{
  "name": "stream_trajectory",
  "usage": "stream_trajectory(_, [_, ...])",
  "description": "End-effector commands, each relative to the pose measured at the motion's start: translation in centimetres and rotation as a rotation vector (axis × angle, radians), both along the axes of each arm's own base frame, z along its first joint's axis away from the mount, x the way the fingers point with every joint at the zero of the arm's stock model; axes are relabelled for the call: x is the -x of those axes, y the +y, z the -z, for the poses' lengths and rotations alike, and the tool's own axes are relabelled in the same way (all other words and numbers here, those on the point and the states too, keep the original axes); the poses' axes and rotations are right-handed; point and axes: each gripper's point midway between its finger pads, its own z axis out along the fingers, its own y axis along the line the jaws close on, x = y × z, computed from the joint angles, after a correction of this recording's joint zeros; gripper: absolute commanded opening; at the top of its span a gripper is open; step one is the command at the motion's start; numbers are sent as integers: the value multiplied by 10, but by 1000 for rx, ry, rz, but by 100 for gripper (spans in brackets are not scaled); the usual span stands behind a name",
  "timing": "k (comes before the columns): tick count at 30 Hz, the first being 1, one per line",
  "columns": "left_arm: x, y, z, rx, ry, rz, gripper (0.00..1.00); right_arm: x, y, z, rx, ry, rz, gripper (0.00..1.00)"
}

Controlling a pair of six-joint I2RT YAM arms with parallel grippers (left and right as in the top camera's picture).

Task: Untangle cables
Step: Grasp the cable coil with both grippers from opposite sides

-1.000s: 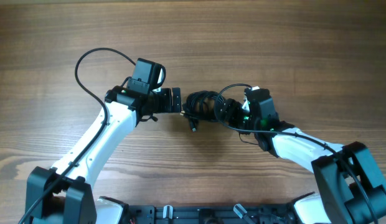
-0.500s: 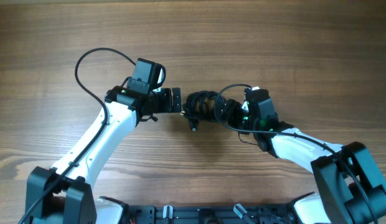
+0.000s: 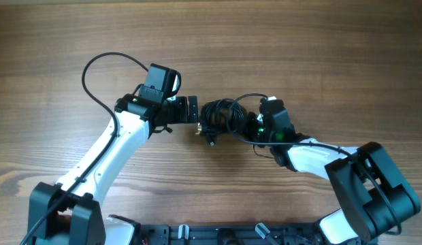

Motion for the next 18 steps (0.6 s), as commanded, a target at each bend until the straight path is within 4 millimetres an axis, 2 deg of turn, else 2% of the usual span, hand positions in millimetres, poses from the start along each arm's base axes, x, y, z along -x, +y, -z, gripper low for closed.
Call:
stream_trajectory(1, [-2, -2, -4, 3, -1, -4, 100, -8, 4, -5, 10, -68, -30, 4])
stream_trajectory(3, [-1, -2, -3, 1, 7, -5, 100, -14, 13, -19, -2, -168, -97, 4])
stream_trajectory(6, [3, -4, -2, 12, 21, 3, 100, -20, 38, -61, -48, -434, -292, 4])
stream_trajectory(10, [2, -4, -7, 13, 6, 11, 100, -15, 44, -72, -23, -534, -391, 4])
stream_trajectory(12, [2, -4, -15, 7, -26, 47, 100, -12, 47, -78, -5, -591, -443, 4])
stream_trajectory(15, [2, -3, -35, 5, -93, 88, 100, -12, 47, -85, 25, -656, -478, 4])
stream_trajectory(18, [6, -6, -63, 19, -184, 157, 100, -12, 50, -97, 43, -737, -516, 4])
